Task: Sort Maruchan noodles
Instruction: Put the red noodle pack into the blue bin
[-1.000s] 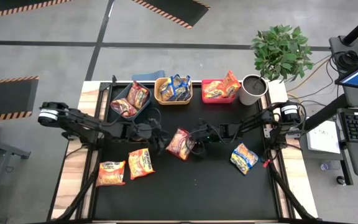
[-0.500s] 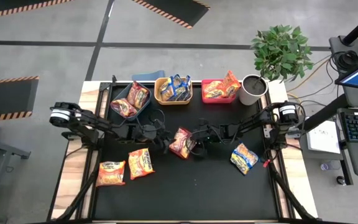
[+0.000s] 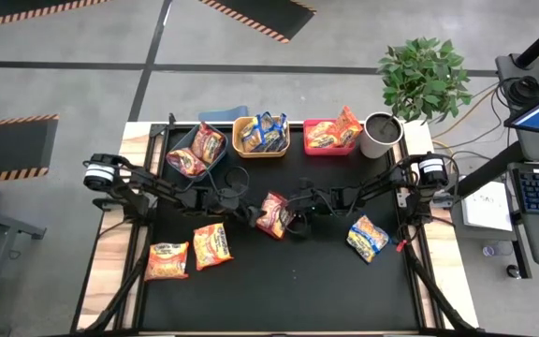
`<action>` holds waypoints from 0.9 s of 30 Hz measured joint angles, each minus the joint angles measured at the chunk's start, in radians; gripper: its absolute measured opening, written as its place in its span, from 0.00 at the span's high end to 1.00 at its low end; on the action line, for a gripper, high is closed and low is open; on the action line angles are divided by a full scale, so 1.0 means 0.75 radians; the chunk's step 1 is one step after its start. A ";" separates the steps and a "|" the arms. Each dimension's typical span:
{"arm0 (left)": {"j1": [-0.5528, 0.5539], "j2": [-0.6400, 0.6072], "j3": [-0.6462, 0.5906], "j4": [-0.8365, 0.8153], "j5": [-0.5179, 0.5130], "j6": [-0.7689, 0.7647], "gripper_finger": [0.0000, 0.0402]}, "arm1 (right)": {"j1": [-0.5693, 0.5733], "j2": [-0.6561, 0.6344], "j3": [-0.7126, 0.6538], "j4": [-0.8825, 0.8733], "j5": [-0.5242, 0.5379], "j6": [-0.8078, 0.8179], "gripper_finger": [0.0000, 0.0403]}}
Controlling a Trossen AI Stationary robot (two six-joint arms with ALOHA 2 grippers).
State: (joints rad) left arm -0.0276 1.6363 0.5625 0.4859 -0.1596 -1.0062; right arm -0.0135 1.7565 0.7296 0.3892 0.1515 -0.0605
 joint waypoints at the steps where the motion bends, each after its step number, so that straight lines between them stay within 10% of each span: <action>1: 0.000 0.001 0.000 -0.005 0.008 -0.012 0.36 | 0.000 0.000 0.000 0.000 0.006 -0.004 0.98; 15: -0.001 0.224 0.000 0.347 0.135 -0.058 0.34 | 0.000 0.002 -0.001 0.014 0.012 0.004 0.98; 27: -0.002 0.221 0.000 0.354 0.163 0.003 0.75 | -0.001 -0.047 -0.002 0.020 0.012 0.033 0.98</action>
State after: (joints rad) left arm -0.0292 1.8023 0.5625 0.7513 -0.0377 -1.0043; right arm -0.0139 1.7214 0.7284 0.4042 0.1604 -0.0360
